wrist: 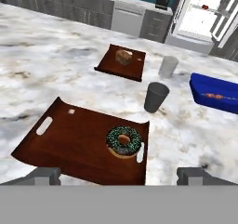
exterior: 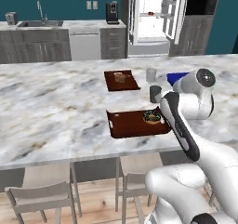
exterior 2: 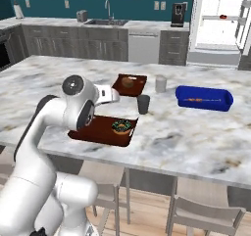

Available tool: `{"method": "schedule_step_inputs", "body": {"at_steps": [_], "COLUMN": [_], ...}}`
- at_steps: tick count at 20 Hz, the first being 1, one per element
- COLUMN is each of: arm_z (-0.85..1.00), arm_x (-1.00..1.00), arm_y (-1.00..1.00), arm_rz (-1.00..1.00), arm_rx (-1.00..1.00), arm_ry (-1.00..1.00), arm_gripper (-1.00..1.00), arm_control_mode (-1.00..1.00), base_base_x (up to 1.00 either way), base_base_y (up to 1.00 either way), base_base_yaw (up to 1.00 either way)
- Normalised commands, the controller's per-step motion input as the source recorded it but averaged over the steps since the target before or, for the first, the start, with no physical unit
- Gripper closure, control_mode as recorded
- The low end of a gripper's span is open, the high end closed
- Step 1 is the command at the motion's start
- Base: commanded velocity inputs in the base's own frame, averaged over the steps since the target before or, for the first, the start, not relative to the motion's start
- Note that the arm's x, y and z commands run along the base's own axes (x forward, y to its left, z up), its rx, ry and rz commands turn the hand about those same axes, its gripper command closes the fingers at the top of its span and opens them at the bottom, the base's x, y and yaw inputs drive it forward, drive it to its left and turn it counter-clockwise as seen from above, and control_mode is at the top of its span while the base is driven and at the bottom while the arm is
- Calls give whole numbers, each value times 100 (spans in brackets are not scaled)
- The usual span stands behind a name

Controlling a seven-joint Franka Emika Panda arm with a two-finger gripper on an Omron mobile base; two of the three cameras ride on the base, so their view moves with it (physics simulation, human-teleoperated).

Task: Take the donuts from the fridge and place them on the empty tray on the dining counter.

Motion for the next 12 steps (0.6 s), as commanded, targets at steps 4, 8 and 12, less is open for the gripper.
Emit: {"method": "schedule_step_inputs", "body": {"at_steps": [4,8,12], "arm_z": [17,1,0], "arm_x": [-100,-87,-20], "arm_y": [-2,-16,-8], "arm_rz": [11,3,1], "arm_rx": [0,0,0], "arm_ry": [-38,-24,-4], "arm_gripper": [-100,-100,-100], "arm_control_mode": [-100,-100,100], "base_base_x": [0,0,-64], "base_base_y": [0,0,-12], "base_base_yaw": [0,0,1]}}
